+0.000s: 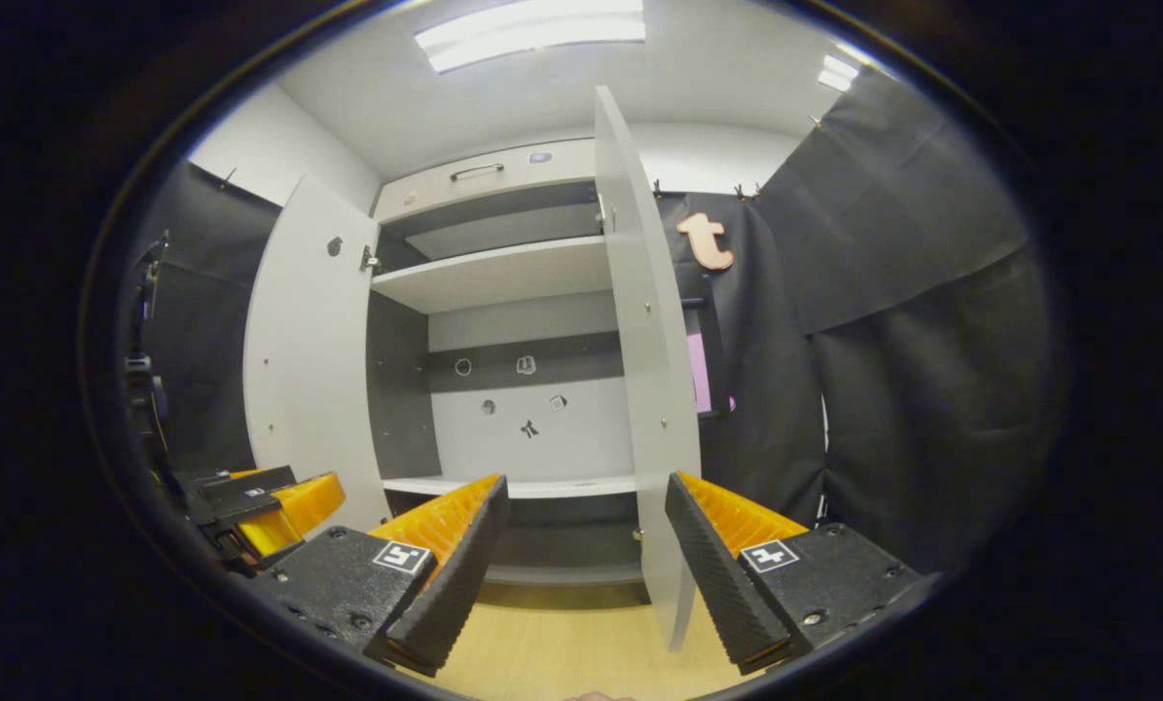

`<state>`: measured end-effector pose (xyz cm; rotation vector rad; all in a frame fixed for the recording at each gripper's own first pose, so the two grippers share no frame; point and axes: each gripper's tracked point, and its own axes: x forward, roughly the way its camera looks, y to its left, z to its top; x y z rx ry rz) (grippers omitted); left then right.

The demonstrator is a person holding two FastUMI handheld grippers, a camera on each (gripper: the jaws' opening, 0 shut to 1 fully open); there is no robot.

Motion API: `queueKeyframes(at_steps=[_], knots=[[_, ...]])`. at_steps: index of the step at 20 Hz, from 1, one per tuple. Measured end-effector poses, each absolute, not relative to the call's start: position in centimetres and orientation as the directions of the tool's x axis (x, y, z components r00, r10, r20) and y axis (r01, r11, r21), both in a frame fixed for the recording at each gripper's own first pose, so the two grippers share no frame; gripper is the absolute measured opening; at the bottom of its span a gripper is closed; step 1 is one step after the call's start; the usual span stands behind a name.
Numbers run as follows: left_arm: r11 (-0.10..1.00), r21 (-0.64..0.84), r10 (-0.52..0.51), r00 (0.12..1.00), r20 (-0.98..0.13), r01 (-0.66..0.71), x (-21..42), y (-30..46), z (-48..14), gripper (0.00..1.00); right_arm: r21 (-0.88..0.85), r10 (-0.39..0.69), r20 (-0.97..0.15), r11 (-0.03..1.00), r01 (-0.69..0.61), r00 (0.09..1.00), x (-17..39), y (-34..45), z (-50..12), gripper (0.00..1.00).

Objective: Open the right door of the double-door shoe cabinet with the right hand, and open the left door with the left hand.

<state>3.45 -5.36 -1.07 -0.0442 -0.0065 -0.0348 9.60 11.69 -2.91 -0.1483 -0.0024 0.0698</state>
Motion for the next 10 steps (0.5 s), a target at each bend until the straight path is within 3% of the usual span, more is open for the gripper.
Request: queueKeyframes(at_steps=[10], knots=[[0.998, -0.044, -0.034, 0.999, 0.0, 0.034, 3.61, -5.33, -1.49, 0.92, -0.146, 0.066, -0.01, 0.987, -0.067, 0.998, 9.91, 11.63, -3.14, 1.0]])
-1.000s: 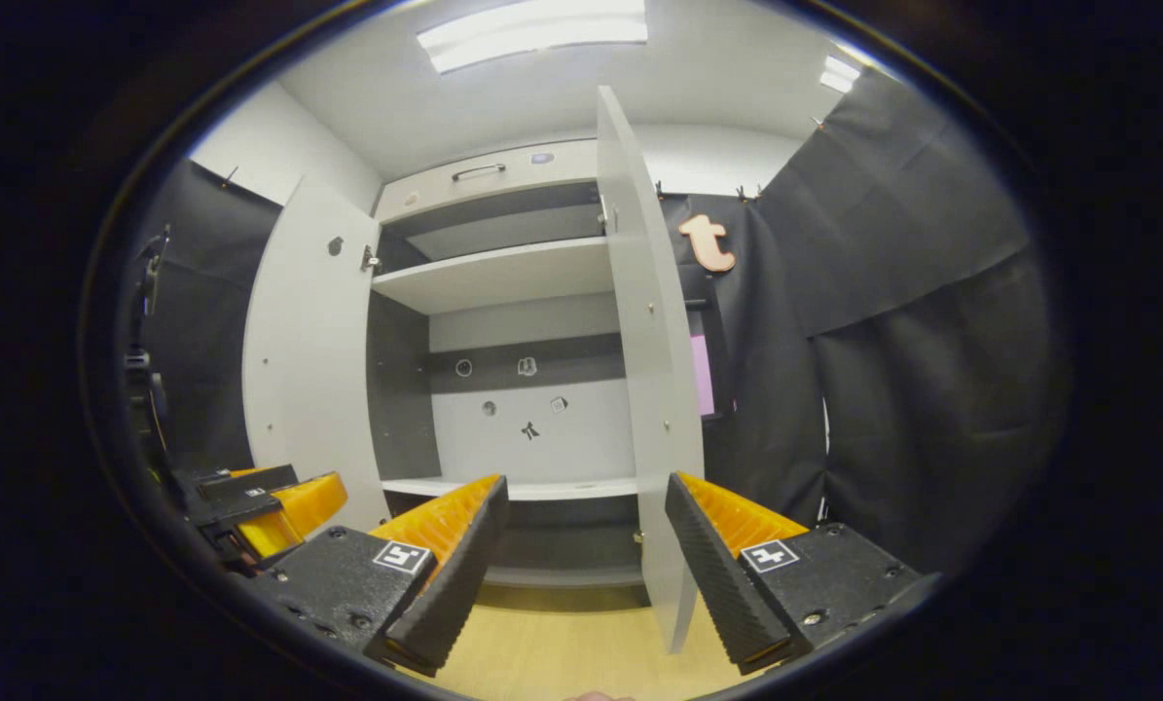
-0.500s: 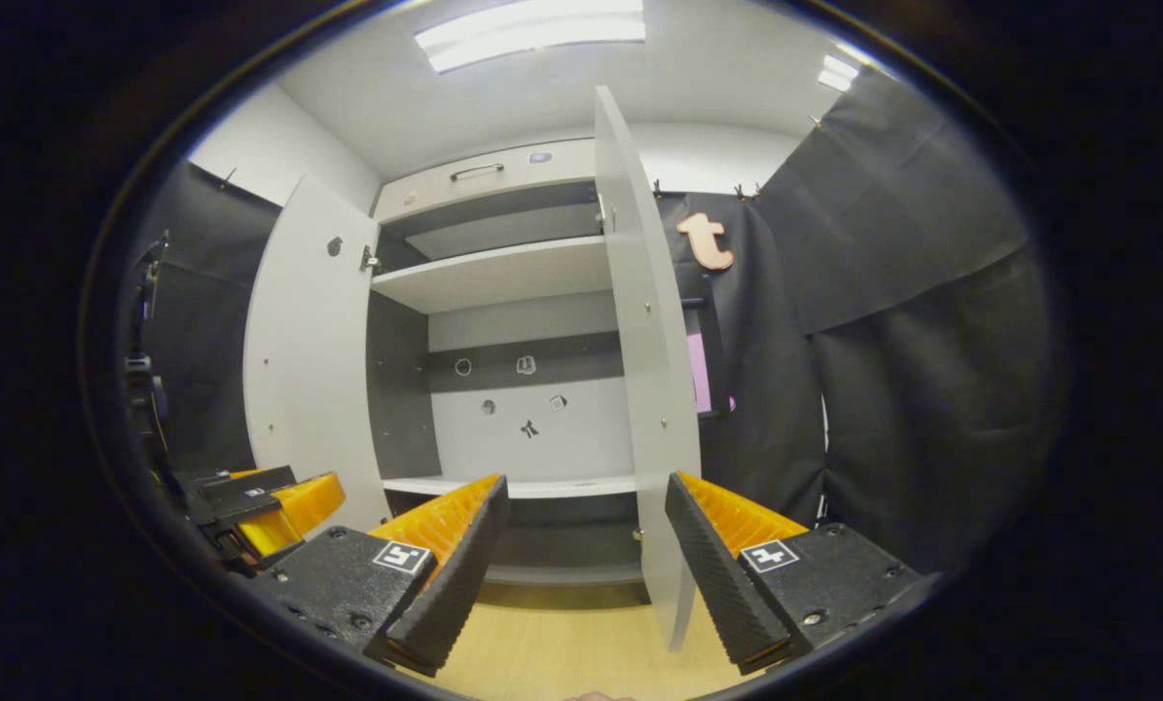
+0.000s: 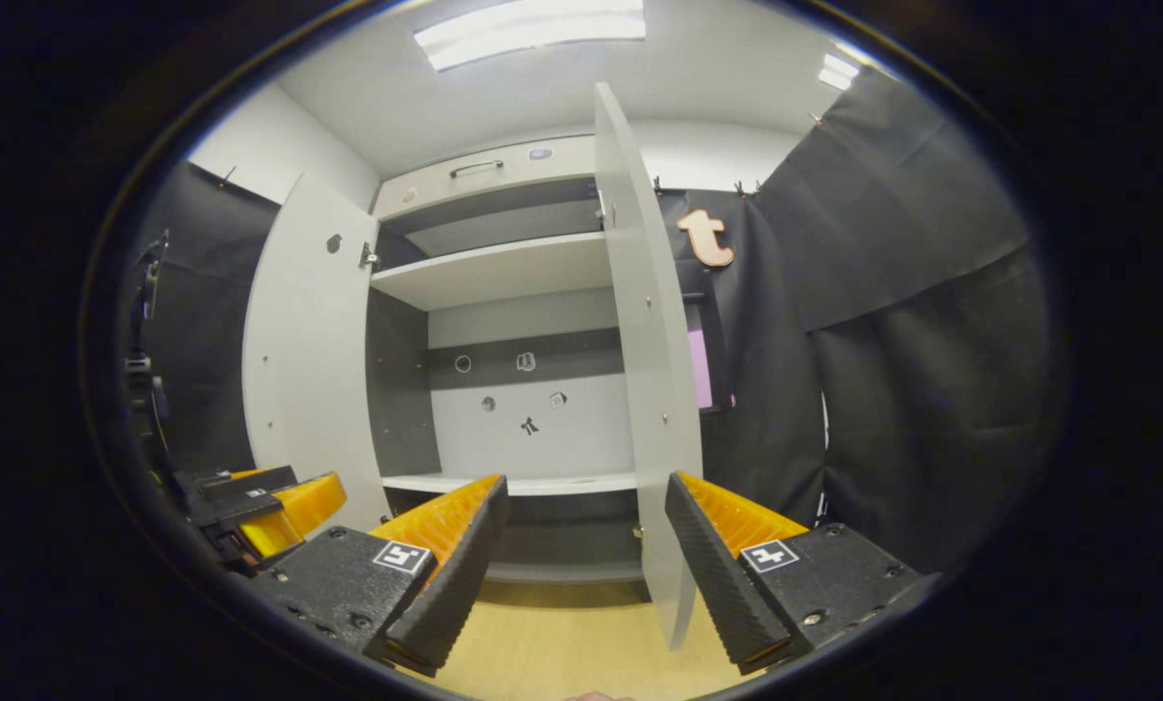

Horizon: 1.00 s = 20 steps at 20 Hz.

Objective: Open the right door of the double-door shoe cabinet with the right hand, and open the left door with the left hand.

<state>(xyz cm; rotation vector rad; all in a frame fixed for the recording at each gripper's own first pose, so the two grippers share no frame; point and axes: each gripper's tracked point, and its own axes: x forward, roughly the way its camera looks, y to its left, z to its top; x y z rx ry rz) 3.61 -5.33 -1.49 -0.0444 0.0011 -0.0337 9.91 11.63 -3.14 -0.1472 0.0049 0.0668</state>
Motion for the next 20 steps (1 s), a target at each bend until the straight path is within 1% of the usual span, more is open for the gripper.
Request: queueKeyframes(at_steps=[20], knots=[[0.998, -0.055, -0.027, 1.0, -0.012, 0.026, 4.5, -4.8, -1.9, 0.92, -0.145, 0.069, -0.03, 0.987, -0.073, 0.997, 11.1, 12.0, -3.9, 1.0]])
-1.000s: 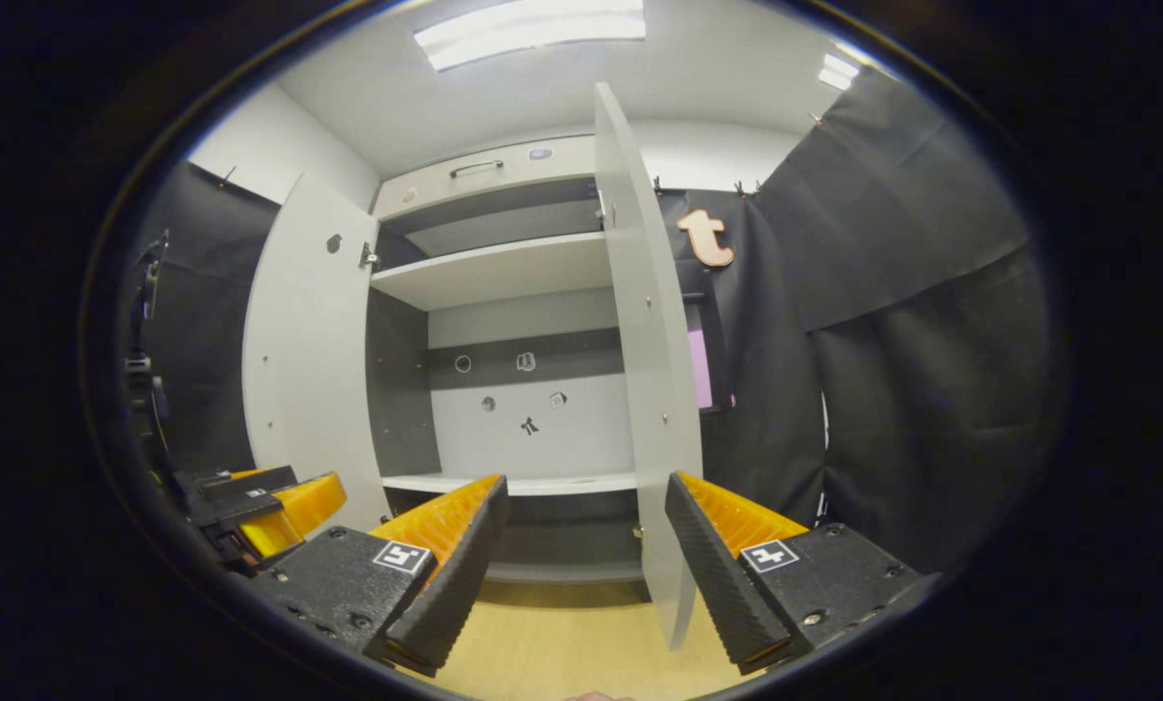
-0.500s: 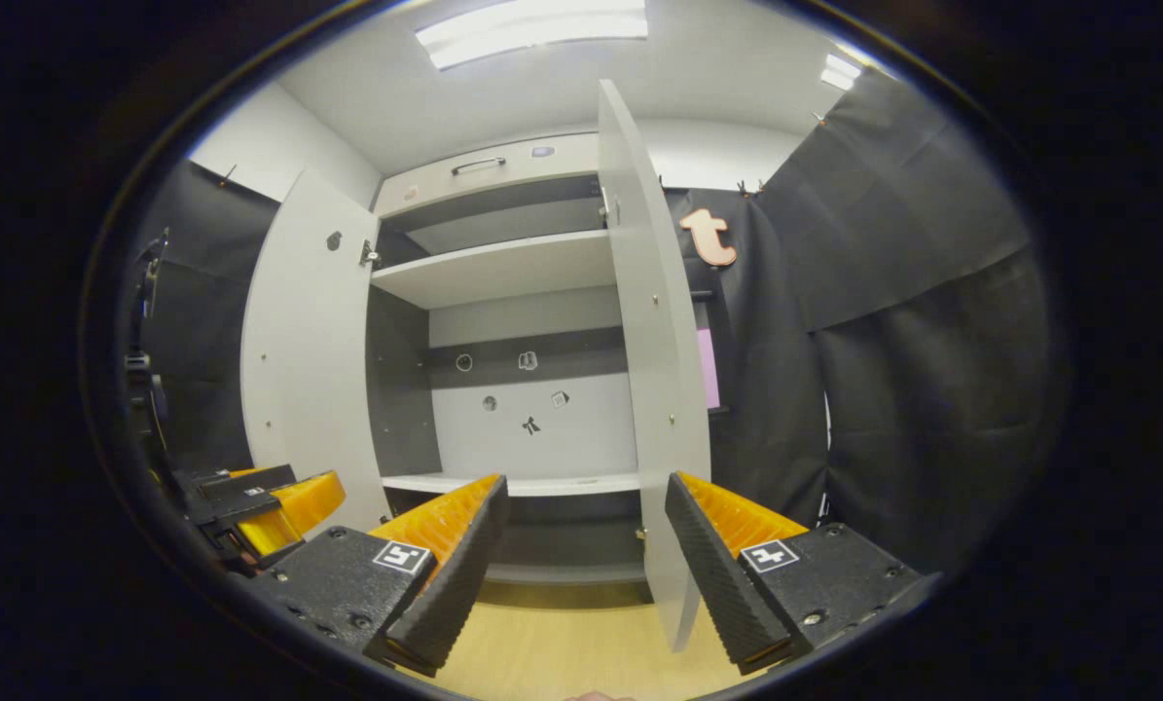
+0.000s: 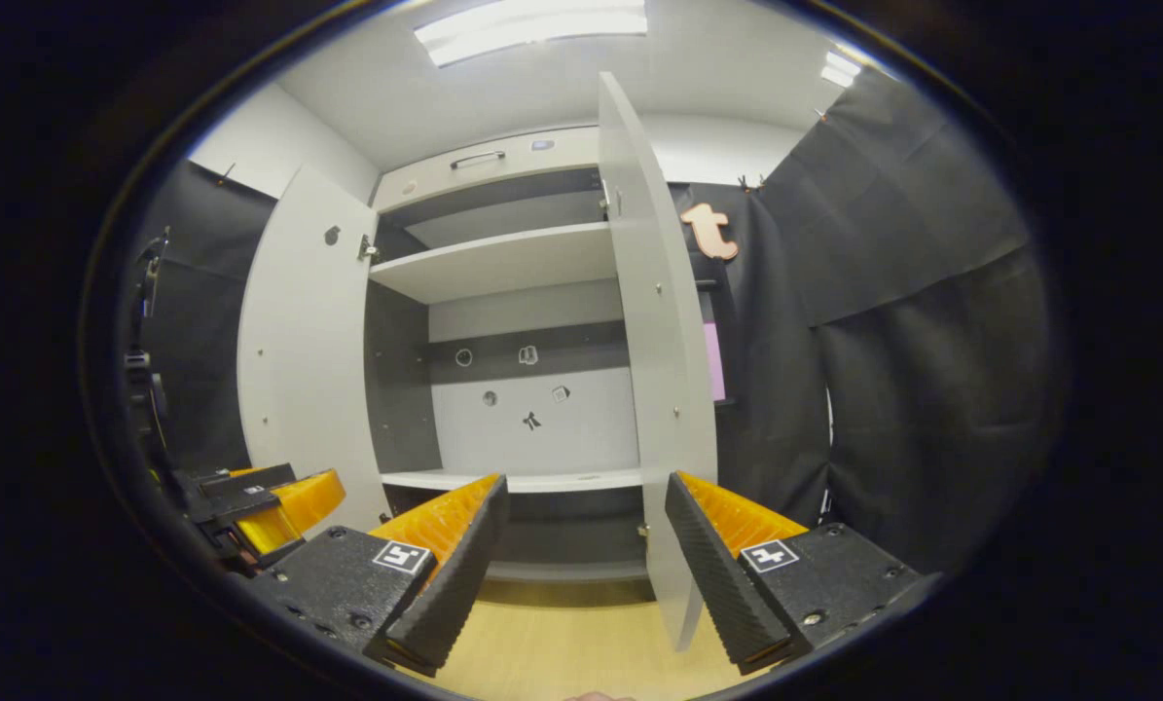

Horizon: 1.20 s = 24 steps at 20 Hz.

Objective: Open the right door of the double-door shoe cabinet with the right hand, and open the left door with the left hand.

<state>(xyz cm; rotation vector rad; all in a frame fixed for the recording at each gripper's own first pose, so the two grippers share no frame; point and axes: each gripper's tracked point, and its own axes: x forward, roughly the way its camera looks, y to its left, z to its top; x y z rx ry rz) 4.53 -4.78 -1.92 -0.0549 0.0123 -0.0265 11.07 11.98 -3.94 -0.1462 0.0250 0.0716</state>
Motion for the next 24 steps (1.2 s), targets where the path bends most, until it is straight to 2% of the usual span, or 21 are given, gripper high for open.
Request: queueKeyframes(at_steps=[24], knots=[[0.999, -0.043, -0.022, 1.0, 0.001, 0.022, 4.17, -4.55, -1.38, 0.92, -0.141, 0.071, -0.02, 0.987, -0.073, 0.997, 10.73, 12.12, -3.52, 1.0]])
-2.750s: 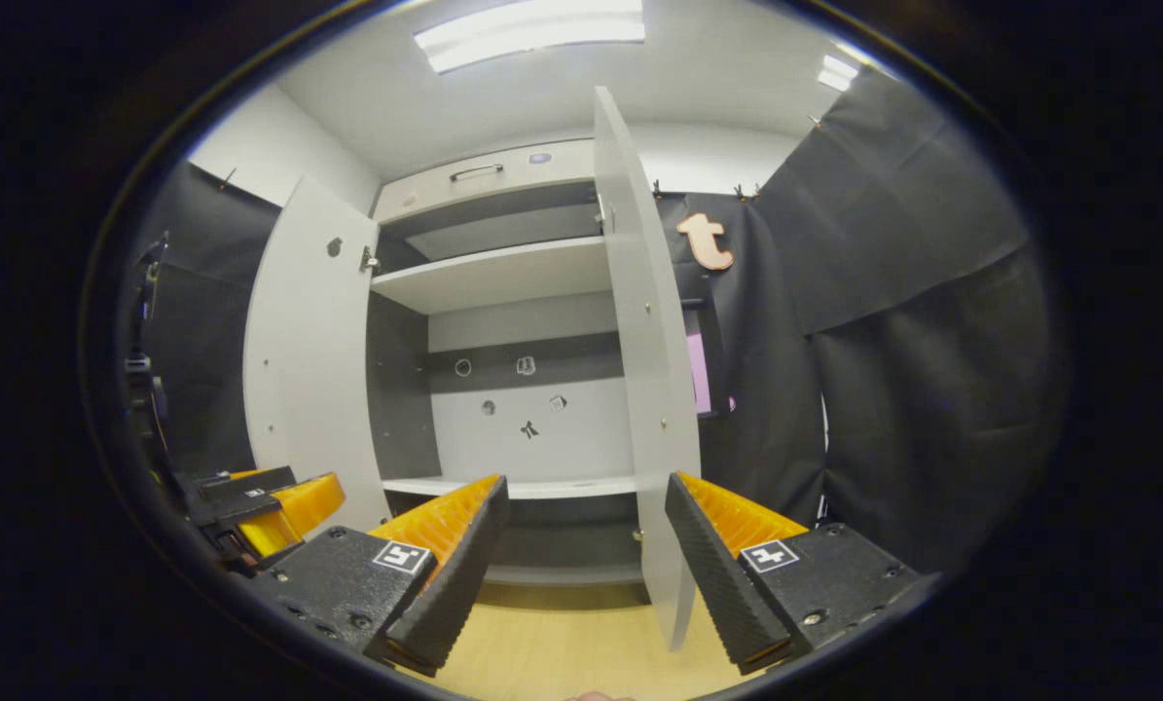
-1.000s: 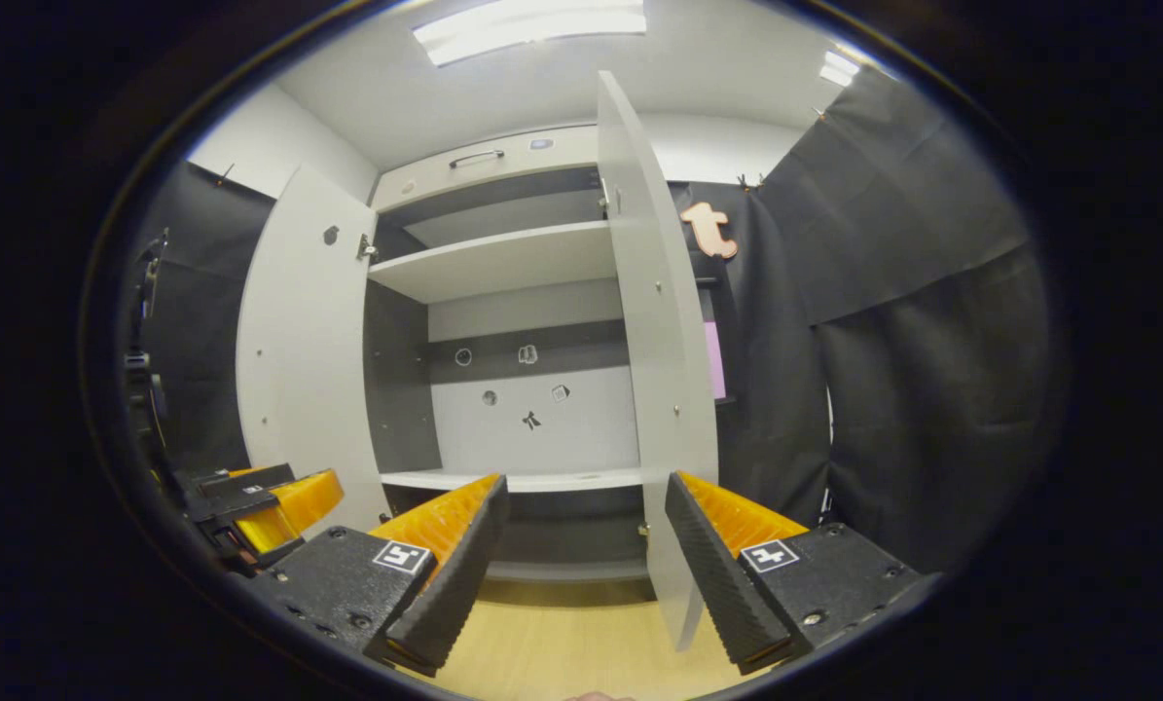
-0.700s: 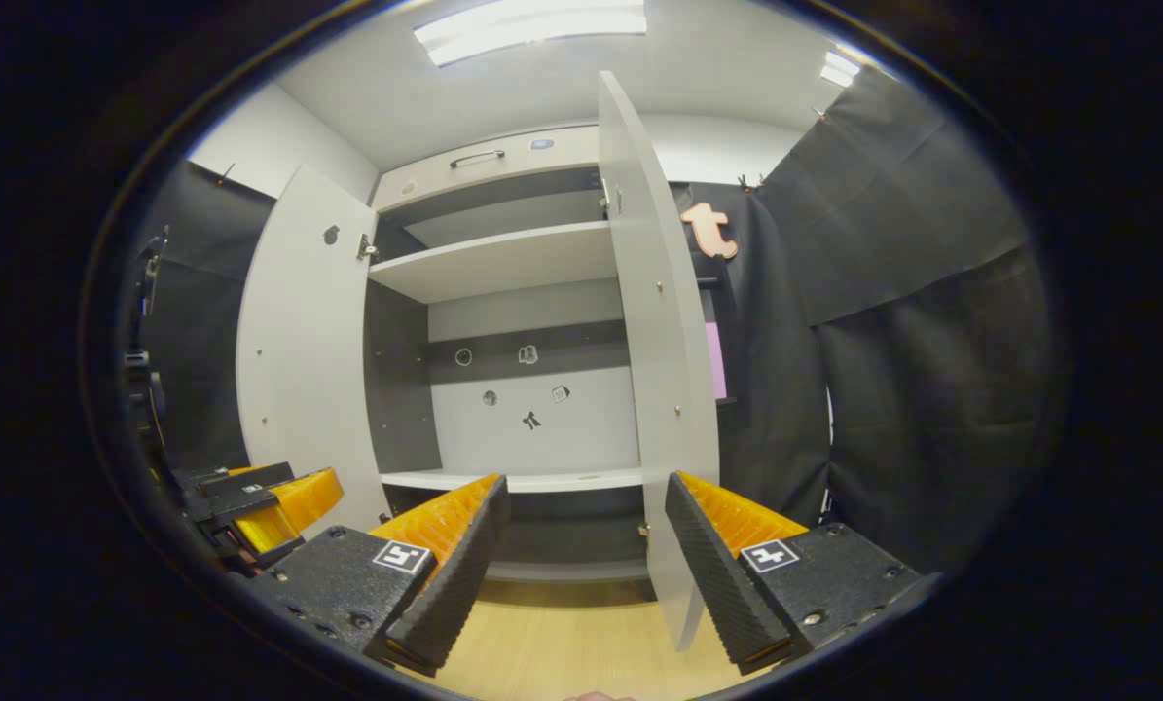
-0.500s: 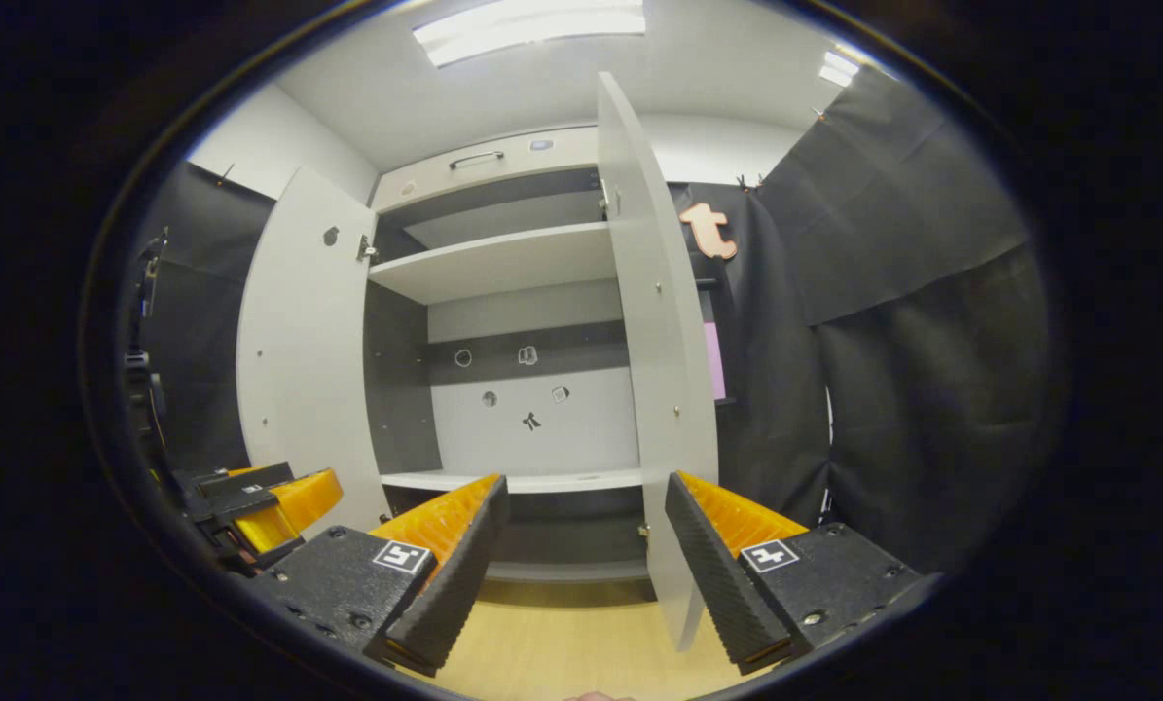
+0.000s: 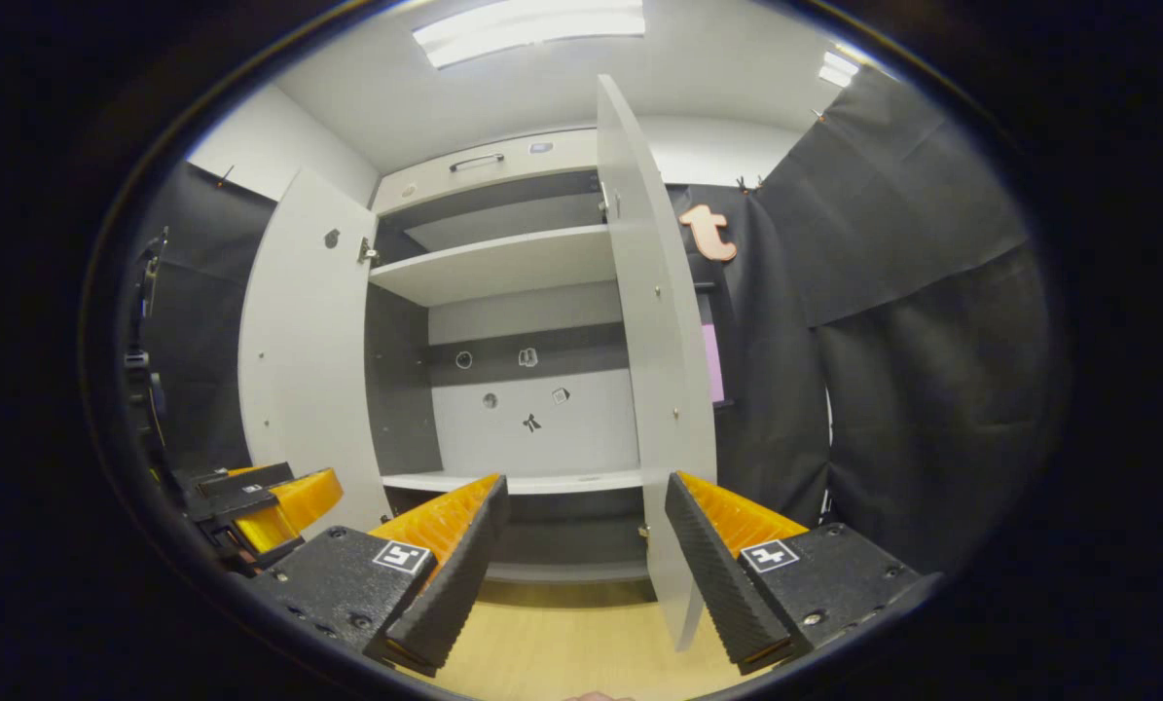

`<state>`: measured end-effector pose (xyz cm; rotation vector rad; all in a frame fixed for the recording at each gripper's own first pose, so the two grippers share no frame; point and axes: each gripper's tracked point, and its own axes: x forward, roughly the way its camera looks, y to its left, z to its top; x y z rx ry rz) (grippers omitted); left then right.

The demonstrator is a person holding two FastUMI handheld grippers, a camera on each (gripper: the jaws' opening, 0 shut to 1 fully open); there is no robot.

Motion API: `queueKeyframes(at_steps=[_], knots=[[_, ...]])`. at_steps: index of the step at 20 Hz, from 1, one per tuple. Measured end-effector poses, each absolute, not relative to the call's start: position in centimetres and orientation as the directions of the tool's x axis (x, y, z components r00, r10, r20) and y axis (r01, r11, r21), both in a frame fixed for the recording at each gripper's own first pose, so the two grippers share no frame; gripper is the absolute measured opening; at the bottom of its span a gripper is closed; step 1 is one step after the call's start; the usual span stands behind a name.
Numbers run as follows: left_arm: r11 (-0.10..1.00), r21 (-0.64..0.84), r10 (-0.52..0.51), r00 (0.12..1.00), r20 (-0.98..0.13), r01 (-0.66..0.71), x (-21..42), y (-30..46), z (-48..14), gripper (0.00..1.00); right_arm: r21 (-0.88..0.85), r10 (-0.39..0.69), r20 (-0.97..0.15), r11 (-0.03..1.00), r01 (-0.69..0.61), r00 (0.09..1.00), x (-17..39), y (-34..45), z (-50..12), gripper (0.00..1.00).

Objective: Open the right door of the double-door shoe cabinet with the right hand, and open the left door with the left hand.

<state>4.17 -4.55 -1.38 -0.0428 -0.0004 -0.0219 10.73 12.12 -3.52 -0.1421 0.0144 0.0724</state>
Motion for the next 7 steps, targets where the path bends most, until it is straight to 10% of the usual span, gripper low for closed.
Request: queueKeyframes(at_steps=[7], knots=[[0.999, -0.039, -0.023, 1.0, 0.005, 0.023, 3.91, -4.71, -1.17, 0.92, -0.14, 0.074, -0.016, 0.987, -0.075, 0.997, 10.52, 12.16, -3.42, 1.0]])
